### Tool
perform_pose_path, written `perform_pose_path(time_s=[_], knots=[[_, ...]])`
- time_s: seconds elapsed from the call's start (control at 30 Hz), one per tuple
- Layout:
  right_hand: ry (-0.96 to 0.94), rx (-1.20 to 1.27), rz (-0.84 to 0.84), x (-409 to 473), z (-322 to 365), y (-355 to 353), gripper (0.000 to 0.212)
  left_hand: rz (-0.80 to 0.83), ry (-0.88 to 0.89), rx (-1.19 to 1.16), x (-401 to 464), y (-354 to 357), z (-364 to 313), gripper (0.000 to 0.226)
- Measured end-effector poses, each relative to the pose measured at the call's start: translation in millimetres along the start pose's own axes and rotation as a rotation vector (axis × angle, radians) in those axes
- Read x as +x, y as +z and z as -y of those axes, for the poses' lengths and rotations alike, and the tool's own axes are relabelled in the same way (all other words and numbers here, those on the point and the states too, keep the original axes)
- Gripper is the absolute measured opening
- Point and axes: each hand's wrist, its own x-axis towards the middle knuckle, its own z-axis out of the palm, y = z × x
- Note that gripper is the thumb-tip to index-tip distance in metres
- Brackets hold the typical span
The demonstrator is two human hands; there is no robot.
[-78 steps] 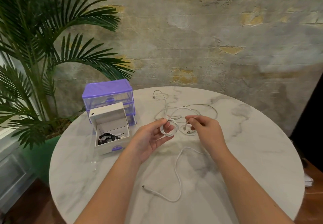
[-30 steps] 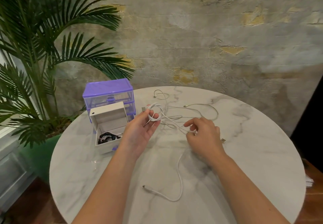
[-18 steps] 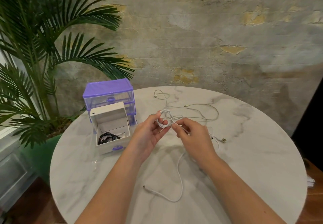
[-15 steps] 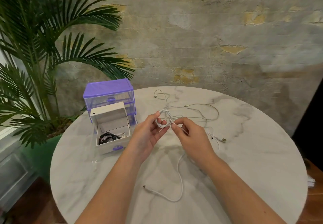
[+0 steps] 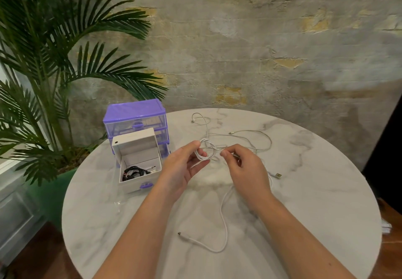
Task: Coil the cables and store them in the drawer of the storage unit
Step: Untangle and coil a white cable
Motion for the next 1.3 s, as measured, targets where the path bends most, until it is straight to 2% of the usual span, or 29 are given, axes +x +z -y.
perform_pose_path(time_s=[0.23,0.43,0.57,0.73,0.9,1.0,1.13,1.3], knots=[[-0.023,0.053,-0.061,1.3,-0.8,-5.0,0.012,0.146,-0.041,0.202,-5.6,1.0,6.3,0.023],[-0.066,-0.015,-0.108,2.3,1.1,-8.5,0.012,0.124,0.02,0.251,-2.1,-3.4,9.3,0.02],[-0.104,-0.028,-0.108,5.6,-4.0,-11.0,0.016,0.047,0.046,0.148,0.5,-6.7,5.5,0.016],[-0.098,-0.15,0.031,10.4,-14.6,-7.8,0.025,-0.072,0.104,-0.078,5.9,-13.7,-3.0,0.015],[-0.064,-0.329,0.139,6.4,-17.6,-2.3,0.028,-0.06,0.124,-0.119,5.5,-10.7,0.0,0.018],[0.0,-0.092,0.104,7.6,-11.6,-5.0,0.023,-0.003,0.111,-0.096,3.7,-8.7,1.8,0.018],[0.139,0.29,-0.029,9.8,-3.9,-9.3,0.014,0.041,0.069,-0.011,1.1,-6.6,3.6,0.017],[0.353,0.793,-0.049,12.5,-0.3,-20.4,0.017,0.098,0.003,0.156,-3.2,-1.5,9.9,0.019]])
